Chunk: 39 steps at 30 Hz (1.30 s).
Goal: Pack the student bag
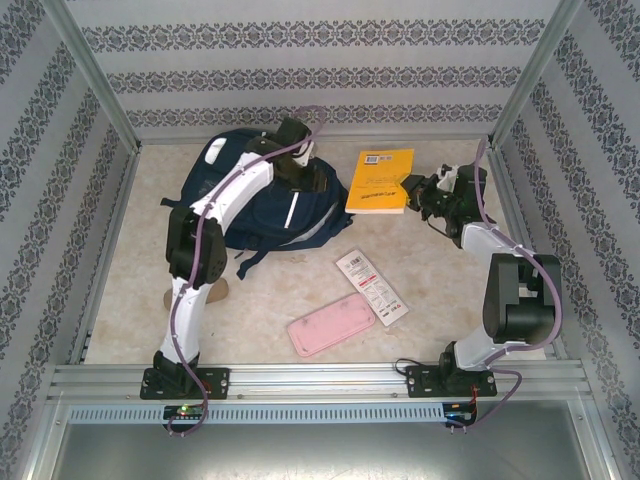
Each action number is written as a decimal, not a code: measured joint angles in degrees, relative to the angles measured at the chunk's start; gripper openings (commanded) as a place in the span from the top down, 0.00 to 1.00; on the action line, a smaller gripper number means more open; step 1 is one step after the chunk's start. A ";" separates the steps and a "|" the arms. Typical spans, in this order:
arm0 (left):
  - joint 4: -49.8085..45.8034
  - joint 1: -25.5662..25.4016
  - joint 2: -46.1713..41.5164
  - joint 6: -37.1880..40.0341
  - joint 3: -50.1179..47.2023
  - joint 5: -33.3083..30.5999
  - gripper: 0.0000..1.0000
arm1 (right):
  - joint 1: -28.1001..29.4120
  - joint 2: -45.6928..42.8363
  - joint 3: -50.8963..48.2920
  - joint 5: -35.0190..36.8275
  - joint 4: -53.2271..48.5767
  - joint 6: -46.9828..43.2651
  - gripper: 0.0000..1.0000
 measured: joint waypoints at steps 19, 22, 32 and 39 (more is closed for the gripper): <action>-5.27 -6.45 10.49 8.94 5.99 -20.87 1.00 | 0.02 0.00 -0.63 0.11 -1.79 -0.48 1.00; -5.64 -6.64 10.29 8.57 6.40 -21.20 1.00 | 0.13 0.00 -0.66 0.11 -1.79 -0.48 1.00; -6.58 -2.80 0.90 6.47 6.43 -13.81 1.00 | 5.22 0.66 -0.90 1.22 0.50 0.07 1.00; -6.54 5.66 -5.55 3.37 7.98 -0.11 1.00 | 11.13 6.19 -0.72 3.82 8.44 3.50 1.00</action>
